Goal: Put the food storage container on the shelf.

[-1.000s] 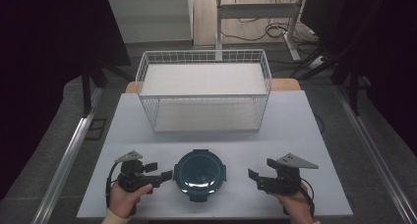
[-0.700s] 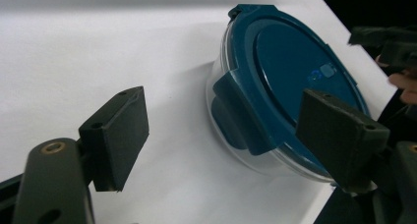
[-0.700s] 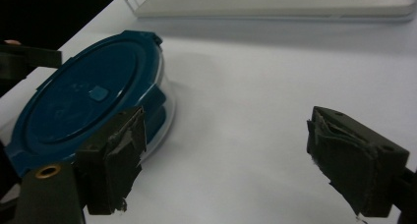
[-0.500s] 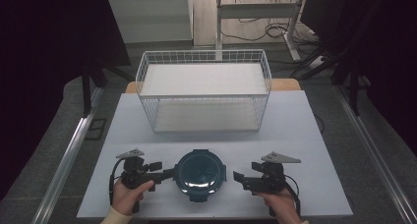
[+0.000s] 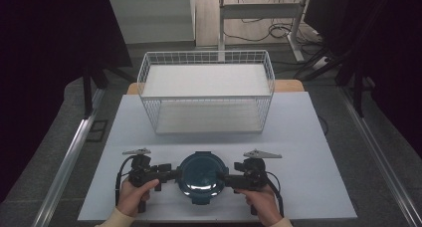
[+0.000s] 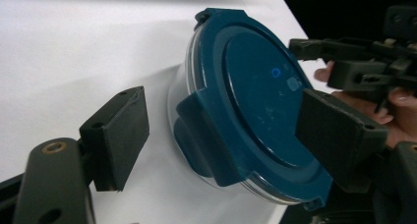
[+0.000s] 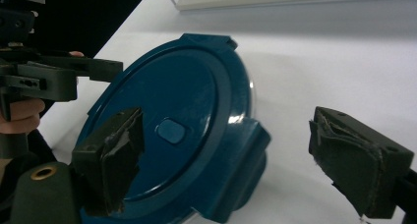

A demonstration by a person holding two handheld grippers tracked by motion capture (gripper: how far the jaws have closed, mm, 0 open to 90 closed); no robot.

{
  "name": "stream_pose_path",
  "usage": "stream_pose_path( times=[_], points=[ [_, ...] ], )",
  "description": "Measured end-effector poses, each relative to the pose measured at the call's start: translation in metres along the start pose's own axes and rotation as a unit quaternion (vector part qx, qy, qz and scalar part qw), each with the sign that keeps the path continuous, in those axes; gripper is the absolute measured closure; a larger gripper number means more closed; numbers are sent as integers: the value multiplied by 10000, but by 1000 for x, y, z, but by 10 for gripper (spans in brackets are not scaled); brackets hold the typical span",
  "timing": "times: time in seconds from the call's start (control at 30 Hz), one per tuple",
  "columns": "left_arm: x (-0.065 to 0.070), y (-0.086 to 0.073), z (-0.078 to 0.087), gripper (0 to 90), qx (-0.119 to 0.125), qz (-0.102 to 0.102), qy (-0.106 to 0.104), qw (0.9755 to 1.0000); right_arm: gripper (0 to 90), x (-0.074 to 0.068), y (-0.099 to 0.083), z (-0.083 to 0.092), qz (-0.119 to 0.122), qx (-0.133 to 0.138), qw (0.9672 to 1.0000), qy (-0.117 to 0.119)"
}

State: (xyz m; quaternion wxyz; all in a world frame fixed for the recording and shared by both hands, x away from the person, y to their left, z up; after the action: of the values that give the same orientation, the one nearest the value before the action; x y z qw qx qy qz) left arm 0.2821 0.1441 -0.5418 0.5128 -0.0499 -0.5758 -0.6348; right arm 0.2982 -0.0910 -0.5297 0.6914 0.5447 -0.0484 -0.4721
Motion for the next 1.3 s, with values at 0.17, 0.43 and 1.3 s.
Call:
stream_pose_path(
  times=[0.17, 0.43, 1.3],
  points=[
    [1, -6, -2, 202, -116, 188, -77, 9997, 120, 1, -6, -3, -251, -141, 9996, 33],
    [-1, -17, -9, 206, -258, 461, -157, 9985, 120, -2, -20, -9, -558, -404, 9975, 186],
    [1, -24, -13, 379, -352, 1087, -408, 9926, 314, 1, -26, -9, -1706, -342, 9837, 448]
  ],
)
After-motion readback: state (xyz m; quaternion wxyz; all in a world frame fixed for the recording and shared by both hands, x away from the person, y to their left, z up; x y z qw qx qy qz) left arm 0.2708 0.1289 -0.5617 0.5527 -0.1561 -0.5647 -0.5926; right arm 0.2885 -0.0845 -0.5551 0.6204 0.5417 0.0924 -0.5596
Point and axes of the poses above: each handheld gripper's, and its own axes: z roughly backward along the jaws, y roughly out of its top, x roughly to its right, the point moved 7 cm from there along -z, roughly forward along the jaws, and after that the axes turned 12 degrees about x, right-handed, at the moved point
